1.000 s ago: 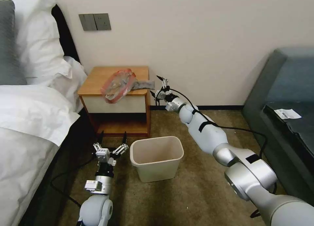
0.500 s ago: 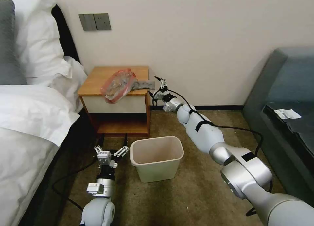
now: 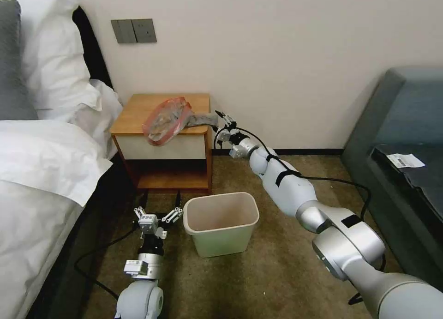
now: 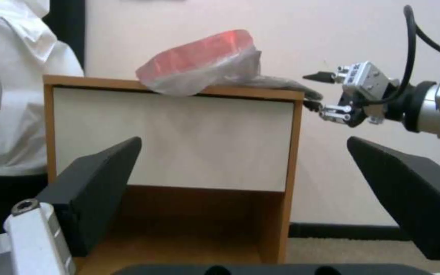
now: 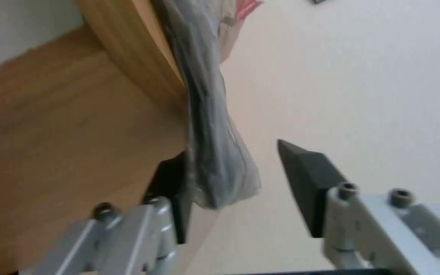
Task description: Pick up the garbage bag from the table and place it over the trash can.
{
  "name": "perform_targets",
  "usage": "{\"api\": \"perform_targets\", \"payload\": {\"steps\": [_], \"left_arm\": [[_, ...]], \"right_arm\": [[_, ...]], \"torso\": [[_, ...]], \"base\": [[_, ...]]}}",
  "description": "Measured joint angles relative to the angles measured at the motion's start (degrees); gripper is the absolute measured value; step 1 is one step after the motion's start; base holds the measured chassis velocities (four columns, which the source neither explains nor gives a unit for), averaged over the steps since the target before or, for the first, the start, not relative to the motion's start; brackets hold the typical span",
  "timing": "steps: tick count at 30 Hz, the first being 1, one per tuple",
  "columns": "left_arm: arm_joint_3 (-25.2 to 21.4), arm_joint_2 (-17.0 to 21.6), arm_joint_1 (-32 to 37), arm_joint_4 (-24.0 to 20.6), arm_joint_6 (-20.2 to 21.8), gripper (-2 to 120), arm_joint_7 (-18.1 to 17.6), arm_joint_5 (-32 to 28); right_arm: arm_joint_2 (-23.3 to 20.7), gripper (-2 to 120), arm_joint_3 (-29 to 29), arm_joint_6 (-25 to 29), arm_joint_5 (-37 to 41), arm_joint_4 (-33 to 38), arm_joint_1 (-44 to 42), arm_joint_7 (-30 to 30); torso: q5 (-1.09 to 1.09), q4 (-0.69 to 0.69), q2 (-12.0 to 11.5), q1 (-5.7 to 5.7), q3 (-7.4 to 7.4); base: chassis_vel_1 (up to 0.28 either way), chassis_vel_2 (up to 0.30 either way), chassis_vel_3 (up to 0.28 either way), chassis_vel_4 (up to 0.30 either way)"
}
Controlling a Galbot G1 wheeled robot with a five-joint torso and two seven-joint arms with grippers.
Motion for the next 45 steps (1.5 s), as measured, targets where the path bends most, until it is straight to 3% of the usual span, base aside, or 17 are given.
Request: {"api": "perform_targets", "payload": {"steps": [12, 22, 35, 45], "left_arm": [[-0.1, -0.2, 0.2, -0.1, -0.1, 100, -0.1, 0.1], [0.0, 0.0, -0.4, 0.1, 0.0, 100, -0.1, 0.1], [-0.2, 0.9, -1.4, -0.3, 0.4, 100, -0.9, -0.5], [-1.1, 0.9, 1.9, -8.1, 0.5, 100, -1.2, -2.4]], "right_arm": [[-0.2, 0, -0.9, -0.8, -0.6, 0.8, -1.1, 0.5], [-1.6, 0, -0.9, -0.9, -0.4, 4.3, -3.1, 1.0], [-5.9, 0, -0.7, 0.4, 0.3, 18.1, -13.4, -0.5], [-10.4, 0, 0.5, 1.2, -0.7, 30.3, -22.0, -0.9]], "torso": [[0.0, 0.0, 0.0, 0.0, 0.0], [0.0, 0.0, 0.0, 0.0, 0.0], [0.01, -0.01, 0.0, 0.0, 0.0], [0.01, 0.0, 0.0, 0.0, -0.01]], "base": [[0.0, 0.0, 0.0, 0.0], [0.0, 0.0, 0.0, 0.0], [0.0, 0.0, 0.0, 0.0], [0.0, 0.0, 0.0, 0.0]]}}
